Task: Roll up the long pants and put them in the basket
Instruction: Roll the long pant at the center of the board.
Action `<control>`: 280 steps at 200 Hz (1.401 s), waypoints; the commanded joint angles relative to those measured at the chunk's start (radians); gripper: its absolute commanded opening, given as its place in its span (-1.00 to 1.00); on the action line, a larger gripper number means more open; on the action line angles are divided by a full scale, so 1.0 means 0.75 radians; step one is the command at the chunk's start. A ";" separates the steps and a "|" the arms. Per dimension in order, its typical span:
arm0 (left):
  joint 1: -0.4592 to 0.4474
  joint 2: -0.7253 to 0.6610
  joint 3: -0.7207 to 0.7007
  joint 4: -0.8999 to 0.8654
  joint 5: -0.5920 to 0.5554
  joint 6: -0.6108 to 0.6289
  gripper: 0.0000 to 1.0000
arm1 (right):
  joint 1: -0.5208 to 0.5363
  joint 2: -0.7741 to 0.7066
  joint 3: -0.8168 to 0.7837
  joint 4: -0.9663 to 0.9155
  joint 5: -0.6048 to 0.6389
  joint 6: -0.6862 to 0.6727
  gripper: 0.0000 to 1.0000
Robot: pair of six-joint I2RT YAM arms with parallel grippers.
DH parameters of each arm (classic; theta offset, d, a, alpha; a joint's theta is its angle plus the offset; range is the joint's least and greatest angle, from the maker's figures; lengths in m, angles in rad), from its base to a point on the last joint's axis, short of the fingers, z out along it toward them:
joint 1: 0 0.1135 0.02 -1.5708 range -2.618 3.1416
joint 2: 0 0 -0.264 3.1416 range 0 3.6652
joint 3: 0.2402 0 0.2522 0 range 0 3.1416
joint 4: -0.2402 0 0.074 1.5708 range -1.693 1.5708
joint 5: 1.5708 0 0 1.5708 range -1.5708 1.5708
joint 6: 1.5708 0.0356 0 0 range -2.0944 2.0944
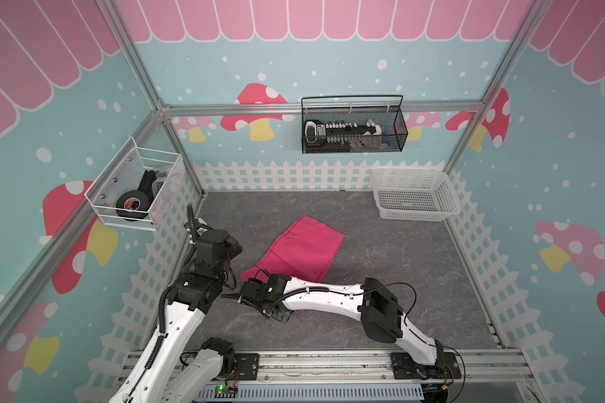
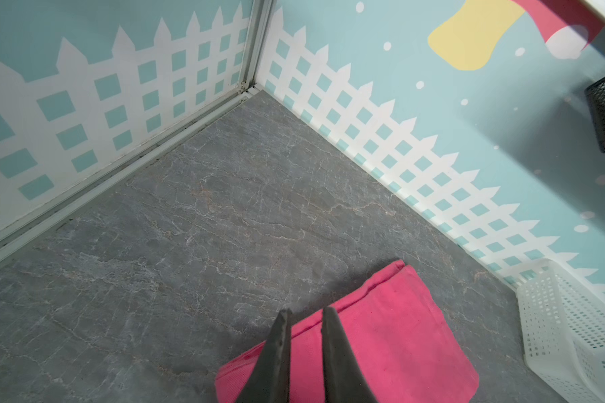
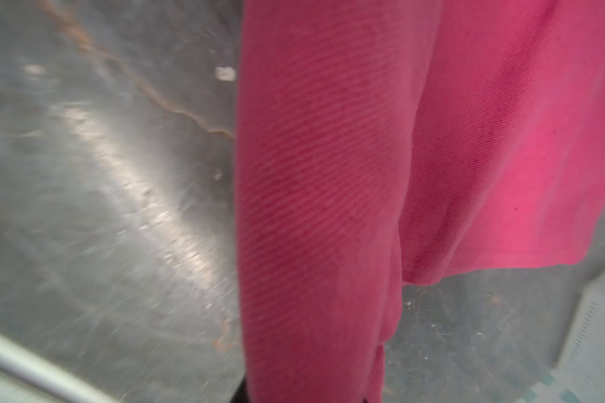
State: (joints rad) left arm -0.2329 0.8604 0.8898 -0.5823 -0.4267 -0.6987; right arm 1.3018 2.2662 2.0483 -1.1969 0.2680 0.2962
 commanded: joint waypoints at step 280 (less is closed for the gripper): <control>-0.215 0.057 -0.498 0.177 0.162 -0.238 -0.77 | -0.680 -0.134 -0.739 0.648 -1.165 0.166 -1.00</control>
State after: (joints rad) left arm -0.3824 0.8646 0.5396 -0.5220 -0.3275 -0.8425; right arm 0.8165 2.1471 1.5276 -0.7383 -0.7048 0.3996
